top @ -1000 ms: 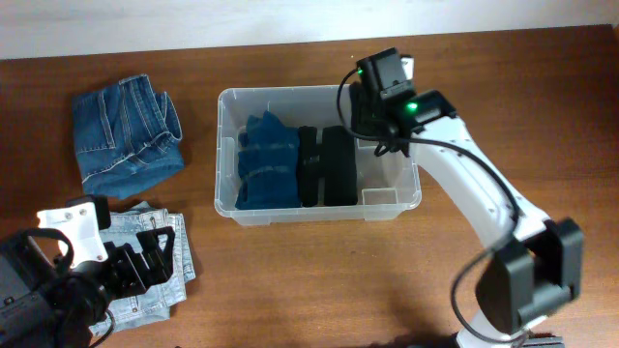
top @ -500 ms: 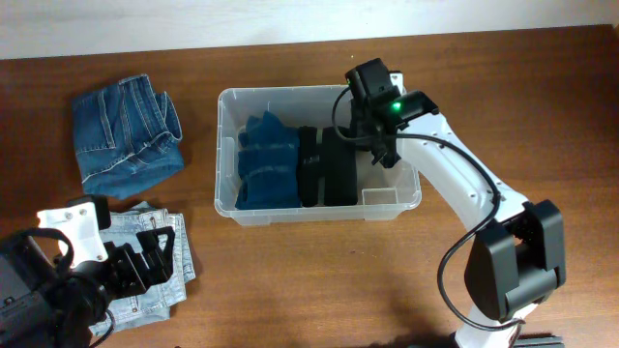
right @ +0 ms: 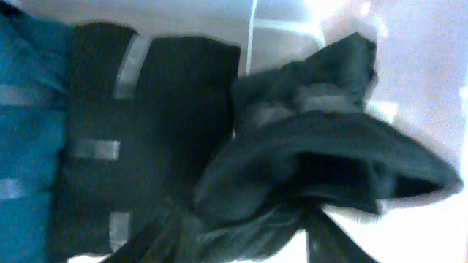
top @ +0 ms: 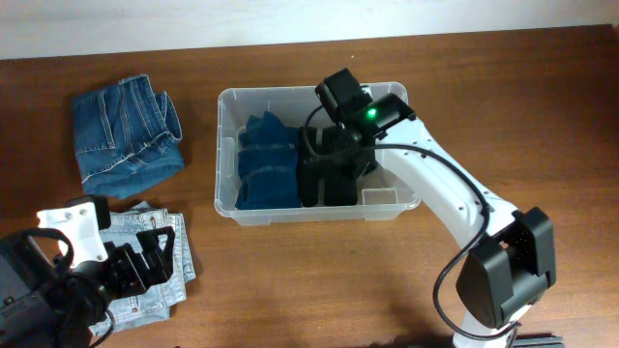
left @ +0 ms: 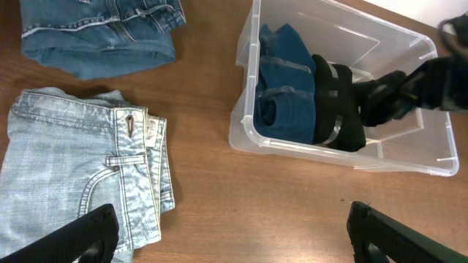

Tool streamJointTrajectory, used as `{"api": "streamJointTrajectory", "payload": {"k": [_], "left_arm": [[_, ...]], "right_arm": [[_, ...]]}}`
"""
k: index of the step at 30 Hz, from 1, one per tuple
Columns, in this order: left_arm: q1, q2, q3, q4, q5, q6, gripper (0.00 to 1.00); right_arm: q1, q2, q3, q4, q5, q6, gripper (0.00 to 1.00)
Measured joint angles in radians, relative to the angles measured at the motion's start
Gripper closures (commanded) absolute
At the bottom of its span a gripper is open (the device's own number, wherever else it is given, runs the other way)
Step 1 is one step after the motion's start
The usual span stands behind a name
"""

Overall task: Pack container
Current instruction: 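Carry the black garment left and lower it into the box's right side, then push the black garment down into the box with the right gripper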

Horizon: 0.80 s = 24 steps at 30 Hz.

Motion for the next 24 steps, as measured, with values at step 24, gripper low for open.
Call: {"api": "streamJointTrajectory", "payload": {"k": [24], "left_arm": [[0.0, 0.0, 0.0, 0.0, 0.0, 0.0, 0.01]], "right_arm": [[-0.128, 0.016, 0.142, -0.072, -0.002, 0.0, 0.87]]}}
